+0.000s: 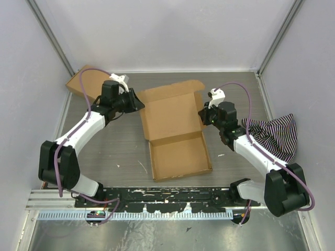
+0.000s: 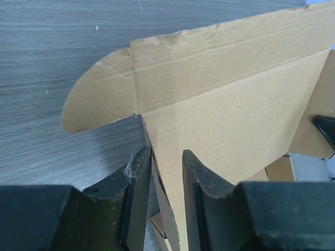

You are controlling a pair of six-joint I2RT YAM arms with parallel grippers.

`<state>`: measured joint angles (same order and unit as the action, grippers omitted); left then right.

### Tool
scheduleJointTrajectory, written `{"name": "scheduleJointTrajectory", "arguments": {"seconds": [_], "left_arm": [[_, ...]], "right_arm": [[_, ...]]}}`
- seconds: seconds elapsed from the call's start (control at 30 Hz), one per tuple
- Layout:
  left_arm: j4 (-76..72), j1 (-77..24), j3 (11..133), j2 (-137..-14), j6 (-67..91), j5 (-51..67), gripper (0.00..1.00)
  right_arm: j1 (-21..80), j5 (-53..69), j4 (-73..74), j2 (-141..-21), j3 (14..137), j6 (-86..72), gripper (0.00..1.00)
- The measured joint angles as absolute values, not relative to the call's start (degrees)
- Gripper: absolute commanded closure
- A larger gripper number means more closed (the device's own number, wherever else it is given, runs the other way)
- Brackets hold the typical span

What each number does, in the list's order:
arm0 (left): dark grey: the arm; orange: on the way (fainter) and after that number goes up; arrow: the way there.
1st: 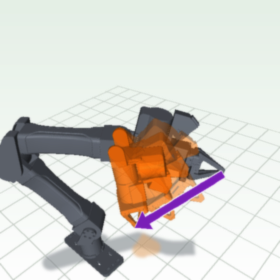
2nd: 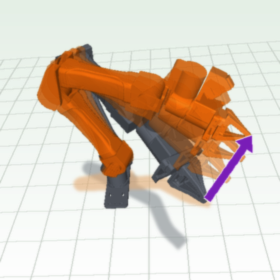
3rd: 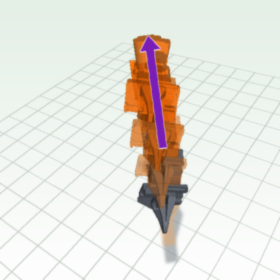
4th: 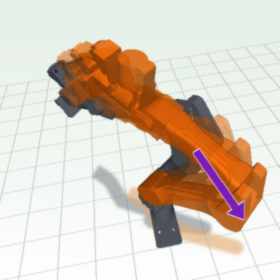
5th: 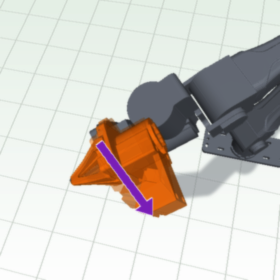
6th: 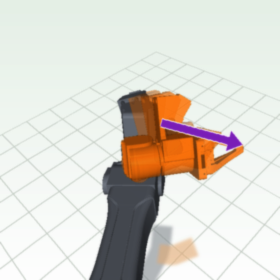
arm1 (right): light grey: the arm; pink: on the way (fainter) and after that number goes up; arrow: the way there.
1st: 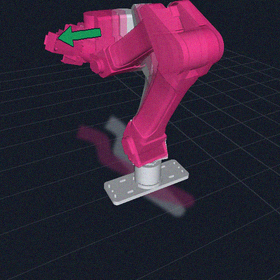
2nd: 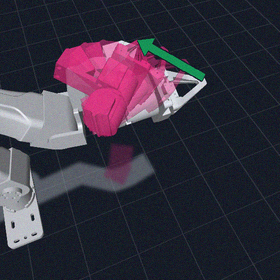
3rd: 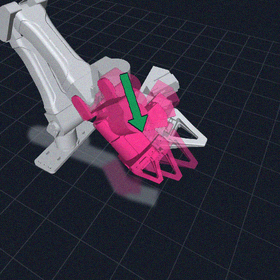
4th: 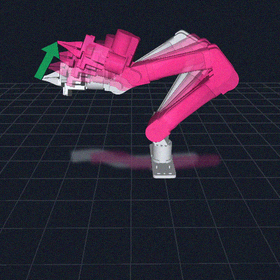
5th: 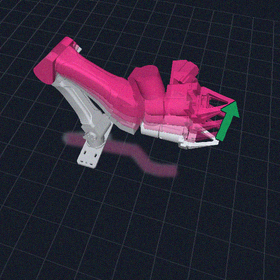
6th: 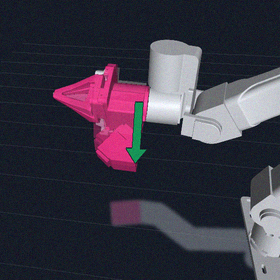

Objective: Fold the paper box

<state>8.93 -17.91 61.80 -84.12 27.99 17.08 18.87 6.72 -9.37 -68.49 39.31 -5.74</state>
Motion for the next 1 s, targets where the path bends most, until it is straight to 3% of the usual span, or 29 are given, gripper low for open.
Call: {"name": "scheduleJointTrajectory", "arguments": {"seconds": [0.13, 0.33, 0.5, 0.6, 0.83, 1.0], "left_arm": [[12.34, -18.06, 63.99, -87.0, 28.14, 17.19, 0.69], [19.55, -19.31, 69.28, -89.12, 26.33, 14.31, 1.0], [22.17, -19.46, 71.24, -89.1, 25.5, 13.41, 1.0], [22.37, -19.84, 71.29, -89.06, 25.08, 13.17, 1.0], [21.8, -20.64, 71.29, -86.02, 22.37, 13.3, 1.0], [19.29, -21.3, 70.74, -82.59, 19.31, 13.32, 1.0]], "right_arm": [[18.87, 6.7, -9.34, -68.49, 39.31, -5.74, 0.99], [18.83, 6.28, -8.95, -68.47, 39.31, -5.67, 0.96], [18.81, 6.5, -7.55, -68.62, 39.92, -6.31, 0.65], [18.92, 6.57, -4.08, -69.65, 43.03, -6.61, 0.53], [18.9, 4.58, 3.95, -73.1, 53.89, -6.7, 0.4], [18.11, 3.03, 9.89, -74.04, 59.79, -6.61, 0.37]]}}
